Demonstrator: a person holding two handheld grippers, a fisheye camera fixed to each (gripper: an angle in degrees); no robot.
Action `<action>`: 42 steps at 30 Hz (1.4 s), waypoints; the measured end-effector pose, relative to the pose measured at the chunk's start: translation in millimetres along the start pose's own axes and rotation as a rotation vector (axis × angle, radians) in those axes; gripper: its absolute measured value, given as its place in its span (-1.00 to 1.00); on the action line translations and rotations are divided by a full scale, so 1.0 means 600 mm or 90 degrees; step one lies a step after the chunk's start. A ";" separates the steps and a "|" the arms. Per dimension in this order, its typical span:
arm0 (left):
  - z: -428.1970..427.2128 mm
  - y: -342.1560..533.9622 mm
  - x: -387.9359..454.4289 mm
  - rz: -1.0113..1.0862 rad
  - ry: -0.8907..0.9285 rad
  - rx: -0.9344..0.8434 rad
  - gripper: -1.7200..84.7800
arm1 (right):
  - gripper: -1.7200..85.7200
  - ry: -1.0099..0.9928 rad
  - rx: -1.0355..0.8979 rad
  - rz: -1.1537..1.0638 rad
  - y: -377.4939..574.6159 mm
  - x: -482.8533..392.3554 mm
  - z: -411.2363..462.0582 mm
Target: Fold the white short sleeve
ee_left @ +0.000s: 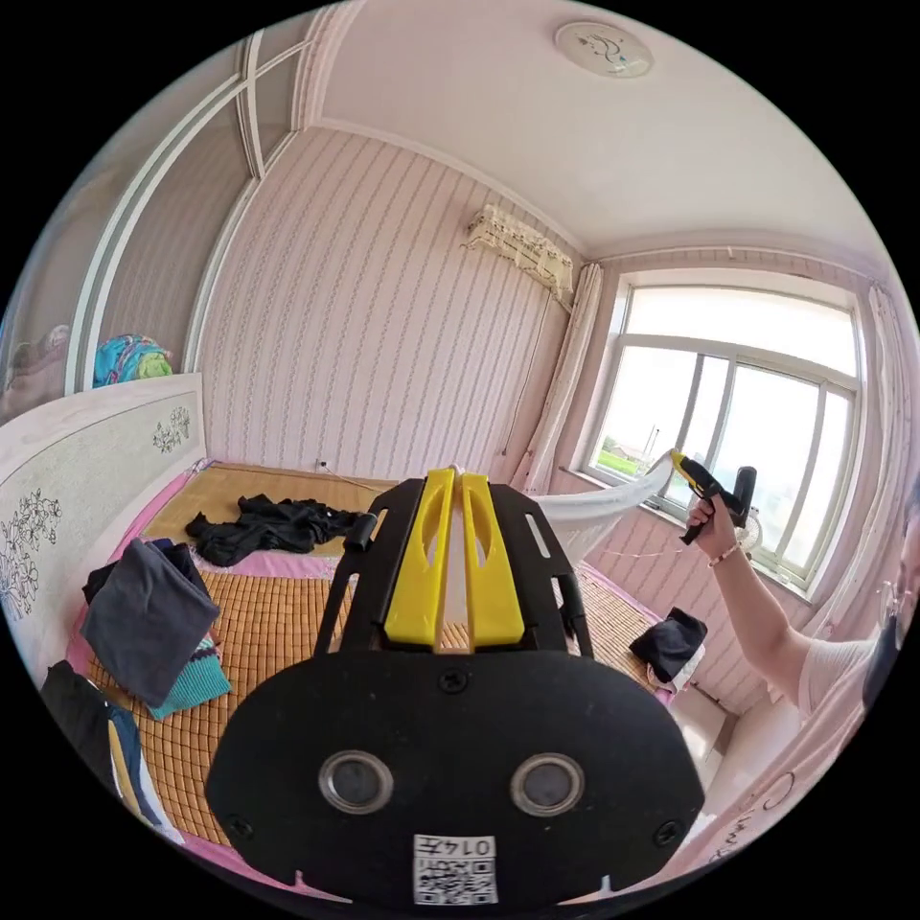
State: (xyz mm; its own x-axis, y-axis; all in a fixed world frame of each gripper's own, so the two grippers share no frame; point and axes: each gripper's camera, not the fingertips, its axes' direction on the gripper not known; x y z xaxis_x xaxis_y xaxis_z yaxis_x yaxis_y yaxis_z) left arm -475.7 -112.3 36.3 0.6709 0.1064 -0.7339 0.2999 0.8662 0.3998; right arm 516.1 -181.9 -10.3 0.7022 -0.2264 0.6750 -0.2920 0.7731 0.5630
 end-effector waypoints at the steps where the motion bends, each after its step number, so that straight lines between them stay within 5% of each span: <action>1: 0.024 0.037 -0.012 -0.002 -0.006 -0.042 -0.98 | -0.96 -0.007 -0.011 0.011 0.023 0.009 0.003; 8: 0.185 0.322 -0.078 -0.055 -0.058 -0.352 -0.98 | -0.96 0.023 -0.258 0.298 0.406 0.145 0.059; 17: 0.238 0.502 -0.122 -0.211 -0.055 -0.506 -0.98 | -0.96 0.025 -0.395 0.516 0.673 0.201 0.084; 42: 0.233 0.485 -0.116 -0.130 -0.126 -0.681 -0.84 | -0.93 0.070 -0.925 0.195 0.717 0.157 0.191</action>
State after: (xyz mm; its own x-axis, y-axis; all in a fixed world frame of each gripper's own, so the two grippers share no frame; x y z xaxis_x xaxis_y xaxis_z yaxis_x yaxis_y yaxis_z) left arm -340.3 63.9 280.4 0.8007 -0.0838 -0.5931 -0.2594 0.8441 -0.4693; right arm 382.3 61.6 349.8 0.7987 0.0443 0.6001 0.4057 0.6968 -0.5915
